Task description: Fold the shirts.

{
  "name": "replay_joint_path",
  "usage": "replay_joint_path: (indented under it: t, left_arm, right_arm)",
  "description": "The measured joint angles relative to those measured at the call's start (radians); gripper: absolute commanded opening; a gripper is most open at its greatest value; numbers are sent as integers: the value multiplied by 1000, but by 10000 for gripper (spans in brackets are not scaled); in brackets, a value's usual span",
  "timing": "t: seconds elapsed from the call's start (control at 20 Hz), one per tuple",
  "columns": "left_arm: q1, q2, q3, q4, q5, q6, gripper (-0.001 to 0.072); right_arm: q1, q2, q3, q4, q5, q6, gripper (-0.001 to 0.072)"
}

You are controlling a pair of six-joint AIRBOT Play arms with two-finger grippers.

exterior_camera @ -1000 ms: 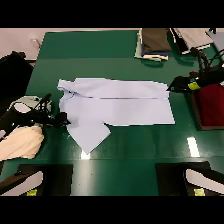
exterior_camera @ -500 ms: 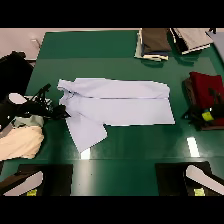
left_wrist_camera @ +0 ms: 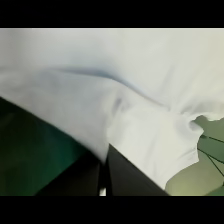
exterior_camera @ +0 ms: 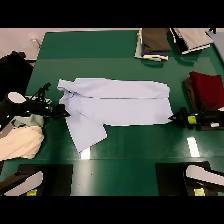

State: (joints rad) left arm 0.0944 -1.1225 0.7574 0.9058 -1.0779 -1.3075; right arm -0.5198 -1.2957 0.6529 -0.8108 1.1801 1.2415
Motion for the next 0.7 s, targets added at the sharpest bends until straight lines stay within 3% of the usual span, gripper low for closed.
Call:
replay_joint_path:
  t: [0.1,0.4,0.7]
  left_arm:
    - [0,3,11,0,-4,-3,23]
    - [0,135,197,16,-67,-31,24]
    - [0,288,735,28,-141,-79,24]
  right_arm:
    - [68,-17,39,-3,-36,-8,19]
    - [174,118,259,3,1,-26,18]
    - [189,379,701,-17,57,-28,18]
